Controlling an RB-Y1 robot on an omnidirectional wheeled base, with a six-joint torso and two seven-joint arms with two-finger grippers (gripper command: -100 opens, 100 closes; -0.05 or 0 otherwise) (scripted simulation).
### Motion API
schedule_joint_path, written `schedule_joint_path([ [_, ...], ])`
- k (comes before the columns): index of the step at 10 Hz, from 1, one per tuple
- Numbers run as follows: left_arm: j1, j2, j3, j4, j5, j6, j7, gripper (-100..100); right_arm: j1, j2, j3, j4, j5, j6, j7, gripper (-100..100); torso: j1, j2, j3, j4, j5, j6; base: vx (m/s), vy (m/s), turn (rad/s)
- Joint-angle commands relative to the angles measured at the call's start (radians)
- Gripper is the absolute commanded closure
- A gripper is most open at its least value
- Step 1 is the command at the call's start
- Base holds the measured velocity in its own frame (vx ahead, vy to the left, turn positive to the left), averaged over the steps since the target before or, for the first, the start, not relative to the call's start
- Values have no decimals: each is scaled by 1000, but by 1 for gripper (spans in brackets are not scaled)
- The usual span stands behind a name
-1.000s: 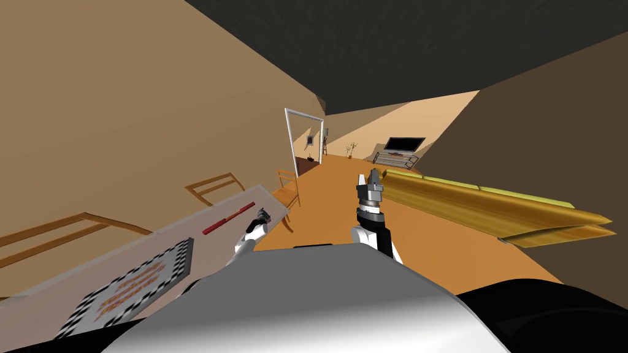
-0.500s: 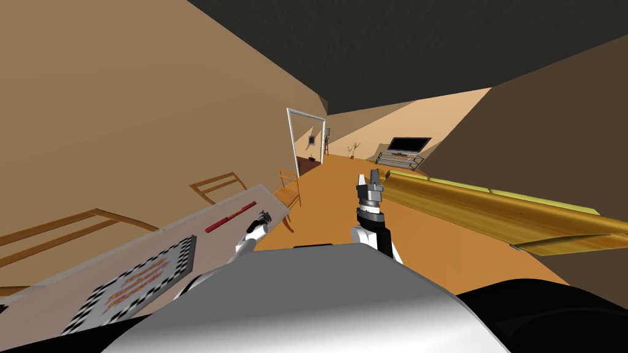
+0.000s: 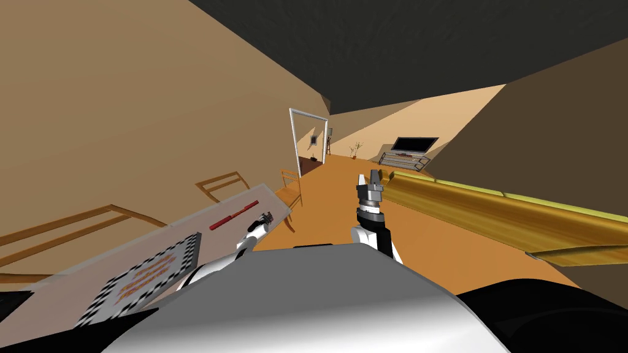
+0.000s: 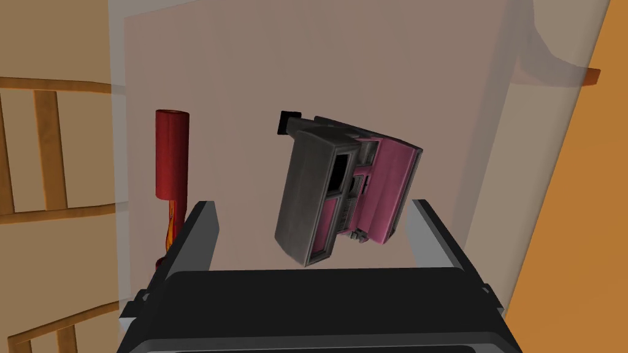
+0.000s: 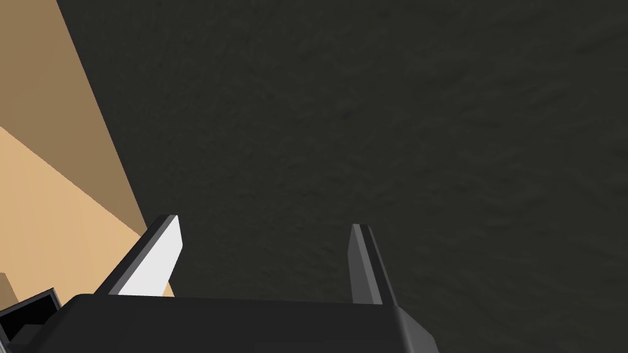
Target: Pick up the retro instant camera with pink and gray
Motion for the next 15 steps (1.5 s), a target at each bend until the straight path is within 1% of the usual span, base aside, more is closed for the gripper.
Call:
schedule_joint_path([
  [1,-20,5,27,48,-4,24,-4,-100,0,0,0,0,0,0,0,0,0,0,0,0,0,0,8,39,84],
  [2,-20,5,27,48,-4,24,-4,-100,0,0,0,0,0,0,0,0,1,0,0,0,0,0,7,34,39],
  [5,-43,20,37,93,-3,31,-4,-100,0,0,0,0,0,0,0,0,1,0,0,0,0,0,11,30,21],
  [6,-34,11,49,71,-11,38,-11,-100,0,0,0,0,0,0,0,0,1,0,0,0,0,0,7,15,3],
  [7,-35,11,50,72,-11,39,-11,0,0,0,0,0,0,0,0,0,0,0,0,0,0,0,0,0,0],
  [8,-37,-2,8,69,12,35,-29,-100,0,0,0,0,0,0,0,0,-1,1,0,0,0,0,48,20,236],
  [9,-37,-2,26,46,12,35,-29,-100,0,0,0,0,0,0,0,0,0,-1,-1,0,0,-1,64,12,189],
  [10,-37,-2,8,69,12,35,-29,-100,0,0,0,0,0,0,0,0,0,-3,-2,0,0,0,32,1,0],
  [11,-39,-16,-29,65,35,31,-47,-100,0,0,0,0,0,0,0,0,-1,-2,-1,0,0,0,48,13,212],
  [12,-41,-29,-75,62,58,27,-64,-100,0,0,0,0,0,0,0,0,0,-2,-1,0,0,0,84,26,434],
  [13,-33,-29,10,-19,38,38,-64,-100,0,0,0,0,0,0,0,0,0,-4,-2,-1,0,-1,77,10,186],
  [14,-41,-29,-61,62,58,27,-64,-100,0,0,0,0,0,0,0,0,0,-5,-3,-1,0,1,40,3,-59],
  [15,-41,-29,-75,62,58,27,-64,-100,0,0,0,0,0,0,0,0,-1,-2,-2,-1,0,1,5,1,-31],
])
